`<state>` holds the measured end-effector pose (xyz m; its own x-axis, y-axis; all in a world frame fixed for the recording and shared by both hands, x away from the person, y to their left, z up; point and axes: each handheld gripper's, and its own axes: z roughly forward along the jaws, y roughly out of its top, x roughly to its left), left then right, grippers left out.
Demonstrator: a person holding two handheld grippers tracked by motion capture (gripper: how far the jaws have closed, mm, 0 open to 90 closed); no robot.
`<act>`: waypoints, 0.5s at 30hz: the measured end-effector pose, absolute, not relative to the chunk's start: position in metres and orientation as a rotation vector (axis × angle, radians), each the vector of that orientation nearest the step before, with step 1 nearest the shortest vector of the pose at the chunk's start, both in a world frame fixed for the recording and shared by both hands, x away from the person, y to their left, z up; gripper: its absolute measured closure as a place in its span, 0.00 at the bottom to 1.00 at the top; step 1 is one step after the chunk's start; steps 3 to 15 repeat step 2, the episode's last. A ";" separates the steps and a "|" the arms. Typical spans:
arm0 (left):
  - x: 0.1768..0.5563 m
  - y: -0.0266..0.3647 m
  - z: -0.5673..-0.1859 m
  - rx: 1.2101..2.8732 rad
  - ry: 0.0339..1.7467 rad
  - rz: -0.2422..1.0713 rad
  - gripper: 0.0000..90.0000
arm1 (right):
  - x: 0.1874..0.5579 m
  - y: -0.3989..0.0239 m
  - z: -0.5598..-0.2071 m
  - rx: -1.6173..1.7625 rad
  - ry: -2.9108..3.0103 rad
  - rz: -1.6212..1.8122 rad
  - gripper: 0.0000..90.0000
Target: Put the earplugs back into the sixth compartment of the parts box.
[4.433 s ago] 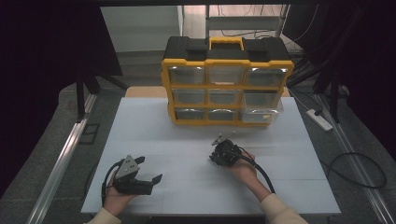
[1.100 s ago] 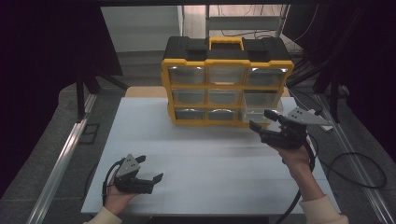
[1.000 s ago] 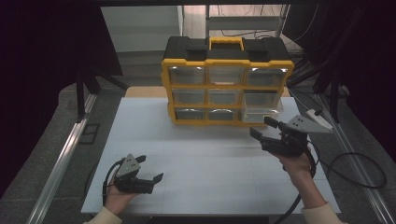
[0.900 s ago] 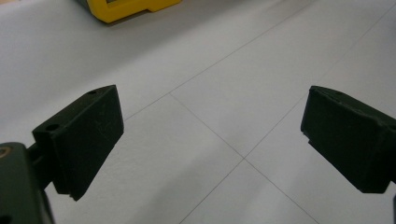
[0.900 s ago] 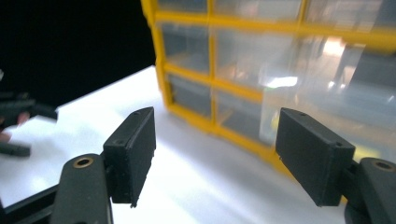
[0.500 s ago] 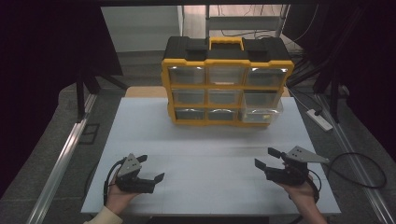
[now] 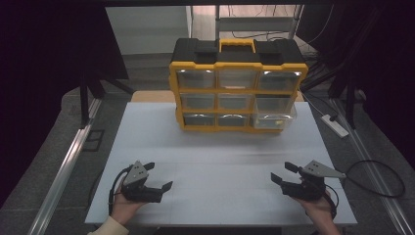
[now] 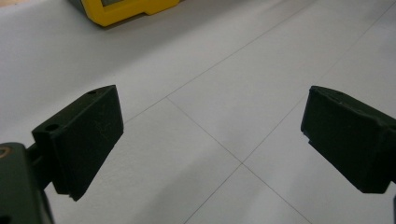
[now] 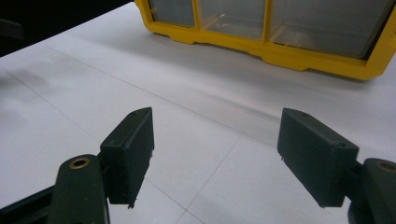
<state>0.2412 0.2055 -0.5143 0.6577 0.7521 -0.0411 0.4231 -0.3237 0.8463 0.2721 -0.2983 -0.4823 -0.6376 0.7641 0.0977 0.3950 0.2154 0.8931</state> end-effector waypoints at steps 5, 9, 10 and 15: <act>0.241 0.205 -0.514 1.961 0.917 0.455 0.06 | 0.272 -0.298 -0.484 1.067 2.134 1.391 0.30; 0.241 0.205 -0.514 1.961 0.917 0.455 0.06 | 0.272 -0.298 -0.484 1.067 2.134 1.391 0.30; 0.241 0.205 -0.514 1.961 0.917 0.455 0.06 | 0.272 -0.298 -0.484 1.067 2.134 1.391 0.30; 0.241 0.205 -0.514 1.961 0.917 0.455 0.06 | 0.272 -0.298 -0.484 1.067 2.134 1.391 0.30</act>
